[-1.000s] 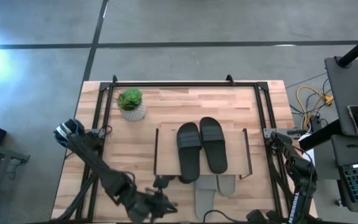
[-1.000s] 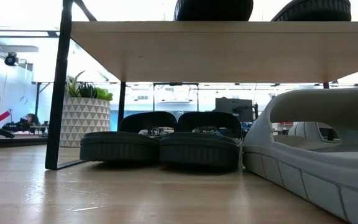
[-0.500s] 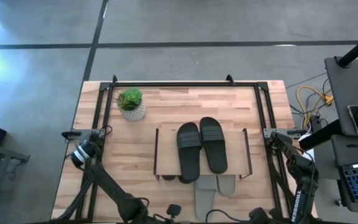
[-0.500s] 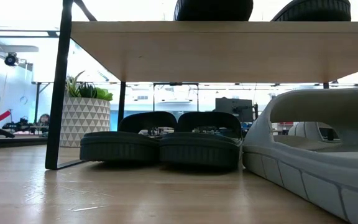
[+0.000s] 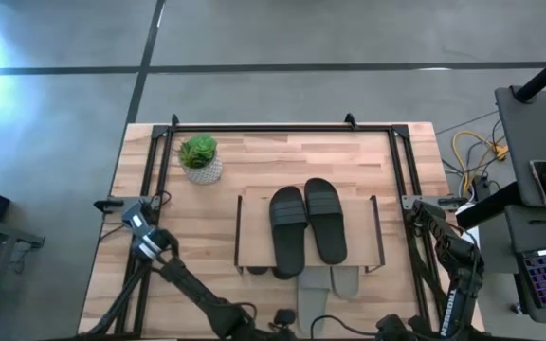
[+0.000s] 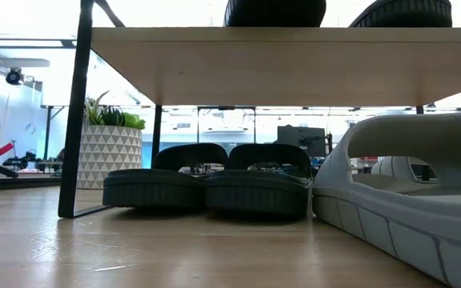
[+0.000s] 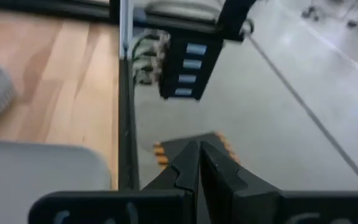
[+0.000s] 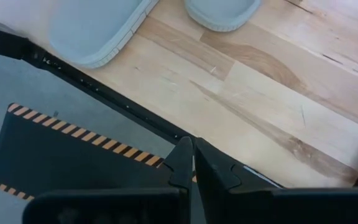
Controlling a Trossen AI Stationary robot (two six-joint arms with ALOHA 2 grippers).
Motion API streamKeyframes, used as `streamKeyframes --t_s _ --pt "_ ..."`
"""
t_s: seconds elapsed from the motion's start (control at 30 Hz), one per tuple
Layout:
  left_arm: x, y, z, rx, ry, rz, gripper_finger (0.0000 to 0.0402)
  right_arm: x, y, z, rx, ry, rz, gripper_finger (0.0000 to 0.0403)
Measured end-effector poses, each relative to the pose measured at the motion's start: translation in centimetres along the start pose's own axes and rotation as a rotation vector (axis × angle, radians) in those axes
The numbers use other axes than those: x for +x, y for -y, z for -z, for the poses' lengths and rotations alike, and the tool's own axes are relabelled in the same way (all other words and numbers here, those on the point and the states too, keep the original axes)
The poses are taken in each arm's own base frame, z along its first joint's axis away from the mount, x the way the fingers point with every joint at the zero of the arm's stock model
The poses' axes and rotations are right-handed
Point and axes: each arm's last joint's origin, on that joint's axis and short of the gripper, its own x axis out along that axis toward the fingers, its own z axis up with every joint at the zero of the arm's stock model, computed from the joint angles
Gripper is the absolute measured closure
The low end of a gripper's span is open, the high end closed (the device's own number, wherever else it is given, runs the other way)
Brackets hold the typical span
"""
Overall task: Pick and place slides into the shelf
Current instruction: Put the gray slide under the shelf
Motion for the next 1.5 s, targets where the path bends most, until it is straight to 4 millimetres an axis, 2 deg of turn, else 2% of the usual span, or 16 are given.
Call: streamKeyframes --t_s 0.2,0.43,0.77,0.9,1.1,1.3,1.5 --pt "1.7 -1.7 1.4 -0.025 -0.068 0.007 0.0402 -0.1 0.1 0.2 -0.005 -0.009 0.006 0.0392" --pt "2.1 -3.4 2.4 0.000 -0.189 -0.082 0.0402 -0.1 0.2 0.3 -0.007 -0.012 0.008 0.0392" --pt "2.3 -4.8 1.2 0.026 -0.244 -0.109 0.0402 0.4 0.3 0.3 -0.017 0.003 0.017 0.0392" --pt "2.6 -4.8 0.1 0.082 -0.238 -0.044 0.0402 0.6 0.1 0.4 -0.011 -0.007 0.005 0.0392" --pt "2.8 -5.7 0.3 0.078 -0.306 0.043 0.0402 1.1 -0.2 0.7 0.005 -0.047 -0.007 0.0392" --pt "2.8 -6.2 0.6 0.176 -0.349 0.043 0.0401 2.7 -2.6 1.5 -0.014 -0.154 -0.173 0.0392" --pt "2.9 -6.8 0.5 0.188 -0.365 0.040 0.0401 4.4 -2.7 1.6 0.101 -0.072 -0.195 0.0392"
